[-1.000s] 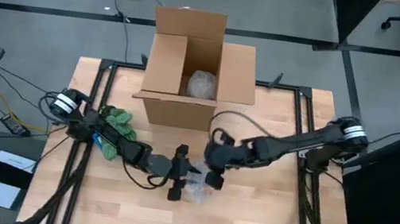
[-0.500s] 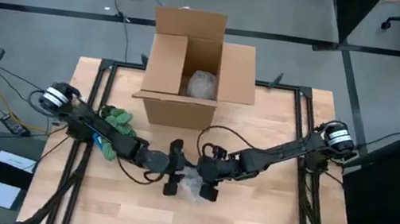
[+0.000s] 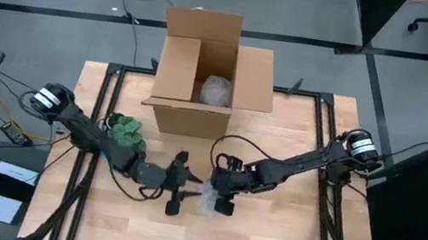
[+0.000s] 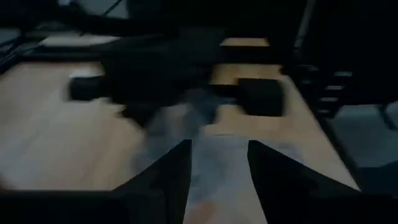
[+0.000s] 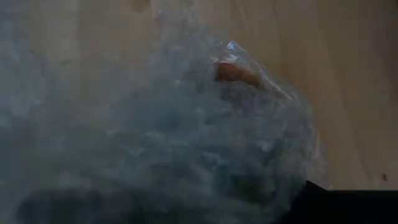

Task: Wrap mug
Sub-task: Wrap the orange mug with the bubble wrap

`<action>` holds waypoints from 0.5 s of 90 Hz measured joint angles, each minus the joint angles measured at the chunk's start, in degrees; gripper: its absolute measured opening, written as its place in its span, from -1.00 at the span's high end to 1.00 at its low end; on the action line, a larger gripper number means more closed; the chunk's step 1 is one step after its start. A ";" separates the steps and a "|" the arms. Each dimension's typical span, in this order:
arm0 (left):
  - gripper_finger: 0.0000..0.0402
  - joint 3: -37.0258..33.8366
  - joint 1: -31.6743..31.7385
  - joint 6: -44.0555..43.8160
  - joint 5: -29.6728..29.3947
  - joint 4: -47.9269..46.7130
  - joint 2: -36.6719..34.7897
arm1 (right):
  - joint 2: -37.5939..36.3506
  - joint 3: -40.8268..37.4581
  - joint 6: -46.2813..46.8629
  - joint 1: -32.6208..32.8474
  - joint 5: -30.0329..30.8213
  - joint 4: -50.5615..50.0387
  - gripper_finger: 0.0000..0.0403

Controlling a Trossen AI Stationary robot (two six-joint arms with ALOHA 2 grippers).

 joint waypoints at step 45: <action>0.29 0.26 9.55 -6.08 -1.96 8.19 11.82 | 0.01 -0.11 1.36 0.66 0.49 1.53 0.80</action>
